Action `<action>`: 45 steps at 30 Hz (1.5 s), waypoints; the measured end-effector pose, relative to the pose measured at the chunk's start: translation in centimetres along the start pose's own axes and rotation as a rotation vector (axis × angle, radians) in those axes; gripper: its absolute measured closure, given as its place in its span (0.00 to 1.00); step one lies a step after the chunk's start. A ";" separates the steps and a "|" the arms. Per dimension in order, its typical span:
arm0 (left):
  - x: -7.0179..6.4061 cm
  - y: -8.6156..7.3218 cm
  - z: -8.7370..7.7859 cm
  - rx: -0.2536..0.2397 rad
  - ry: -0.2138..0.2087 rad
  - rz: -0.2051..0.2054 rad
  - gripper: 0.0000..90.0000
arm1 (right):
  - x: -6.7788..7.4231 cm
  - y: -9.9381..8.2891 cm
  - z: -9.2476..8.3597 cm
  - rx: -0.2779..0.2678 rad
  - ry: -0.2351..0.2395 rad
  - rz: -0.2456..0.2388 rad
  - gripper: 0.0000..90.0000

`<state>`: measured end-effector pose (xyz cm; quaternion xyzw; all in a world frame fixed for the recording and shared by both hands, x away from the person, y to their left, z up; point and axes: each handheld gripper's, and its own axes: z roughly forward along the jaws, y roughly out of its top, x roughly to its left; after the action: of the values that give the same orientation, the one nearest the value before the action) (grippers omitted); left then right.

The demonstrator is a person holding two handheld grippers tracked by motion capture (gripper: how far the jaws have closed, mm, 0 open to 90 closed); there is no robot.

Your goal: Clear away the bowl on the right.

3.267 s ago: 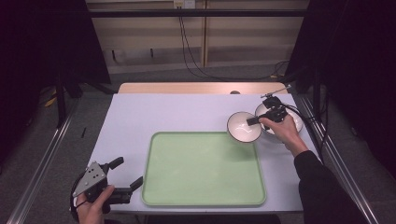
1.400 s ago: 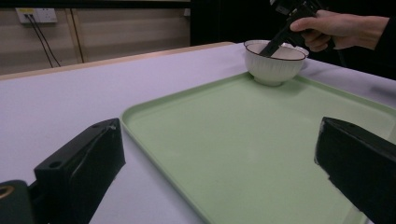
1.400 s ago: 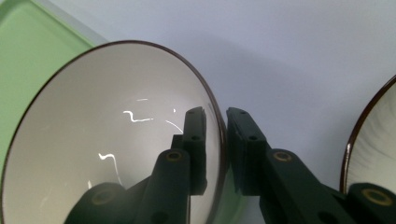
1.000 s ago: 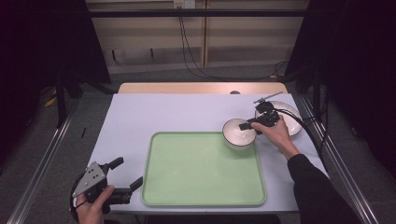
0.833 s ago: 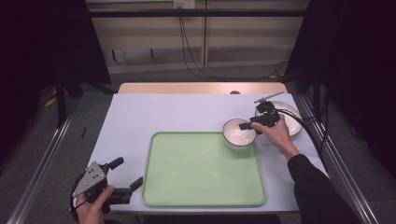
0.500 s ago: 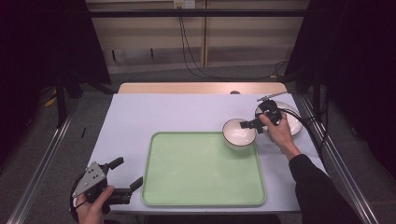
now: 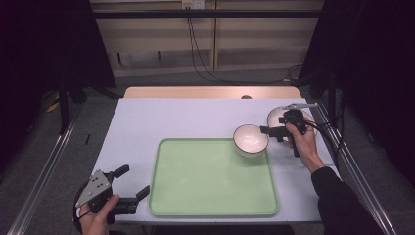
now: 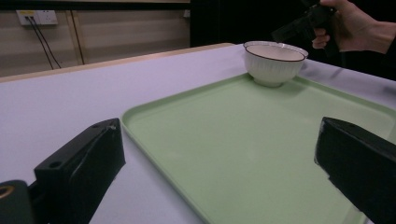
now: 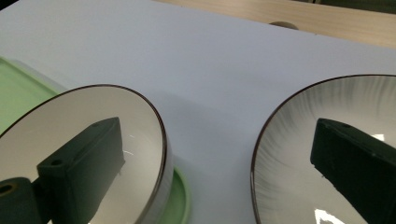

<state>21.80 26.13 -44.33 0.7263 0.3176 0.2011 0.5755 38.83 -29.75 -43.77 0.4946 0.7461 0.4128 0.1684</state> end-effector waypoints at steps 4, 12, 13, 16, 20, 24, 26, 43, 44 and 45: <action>0.0 0.0 0.0 -0.002 -0.004 0.001 0.02 | -0.2 -0.6 -0.9 -0.036 -0.019 -0.010 0.02; 0.0 0.0 0.0 -0.001 0.001 0.004 0.02 | 0.1 -1.9 -2.7 -0.054 0.010 -0.034 0.02; 0.0 0.0 0.0 -0.002 -0.003 0.002 0.02 | 0.3 -2.0 -2.9 -0.059 0.009 -0.045 0.02; 0.0 0.0 0.0 -0.002 -0.001 0.000 0.02 | 0.4 -2.3 -3.8 -0.076 0.024 -0.048 0.03; 0.0 0.0 0.0 -0.001 0.001 0.002 0.02 | 0.6 -2.8 -4.6 -0.095 0.019 -0.066 0.03; 0.0 0.0 0.0 -0.001 0.003 0.000 0.02 | 0.8 -3.5 -5.5 -0.115 0.010 -0.071 0.03; 0.0 0.0 0.0 -0.004 0.003 0.003 0.02 | 0.9 -3.8 -6.0 -0.127 -0.002 -0.070 0.02; 0.0 0.1 -0.1 -0.009 0.011 -0.002 0.02 | 2.1 -6.6 -9.3 -0.185 -0.007 -0.085 0.02; 0.0 0.1 -0.1 -0.009 0.010 0.001 0.02 | 2.2 -6.8 -9.6 -0.187 -0.008 -0.085 0.02; 0.0 0.0 -0.1 -0.010 0.011 -0.003 0.02 | 2.2 -7.0 -9.9 -0.193 -0.008 -0.086 0.02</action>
<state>21.73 26.19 -44.26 0.7217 0.3209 0.2058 0.5778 27.11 -33.51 -42.97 0.4454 0.7226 0.4730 0.2359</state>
